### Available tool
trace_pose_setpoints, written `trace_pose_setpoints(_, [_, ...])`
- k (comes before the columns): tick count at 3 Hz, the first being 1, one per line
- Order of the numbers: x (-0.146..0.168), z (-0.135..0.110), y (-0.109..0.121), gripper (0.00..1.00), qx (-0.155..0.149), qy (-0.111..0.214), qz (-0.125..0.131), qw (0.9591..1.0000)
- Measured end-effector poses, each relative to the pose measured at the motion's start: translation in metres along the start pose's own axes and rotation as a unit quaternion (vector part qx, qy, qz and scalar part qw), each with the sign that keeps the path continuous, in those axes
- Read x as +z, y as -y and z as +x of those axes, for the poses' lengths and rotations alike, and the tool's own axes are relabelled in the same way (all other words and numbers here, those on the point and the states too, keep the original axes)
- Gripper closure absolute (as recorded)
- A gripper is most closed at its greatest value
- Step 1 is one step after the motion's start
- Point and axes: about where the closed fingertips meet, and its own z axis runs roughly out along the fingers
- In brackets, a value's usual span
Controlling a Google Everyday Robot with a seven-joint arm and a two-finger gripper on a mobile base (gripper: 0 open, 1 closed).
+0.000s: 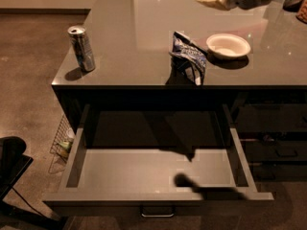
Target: Place blue chip bag into top drawer
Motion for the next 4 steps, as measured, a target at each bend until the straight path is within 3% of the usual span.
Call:
trace_pose_setpoints(1, [0.001, -0.003, 0.000, 0.63, -0.001, 0.001, -0.001, 1.0000])
trace_pose_setpoints(2, [0.019, 0.003, -0.018, 0.39, -0.004, -0.023, -0.021, 0.9995])
trace_pose_setpoints(3, [0.055, 0.019, -0.071, 0.08, 0.012, -0.059, -0.076, 0.9953])
trace_pose_setpoints(4, [0.068, 0.025, -0.099, 0.00, 0.015, -0.078, -0.109, 0.9909])
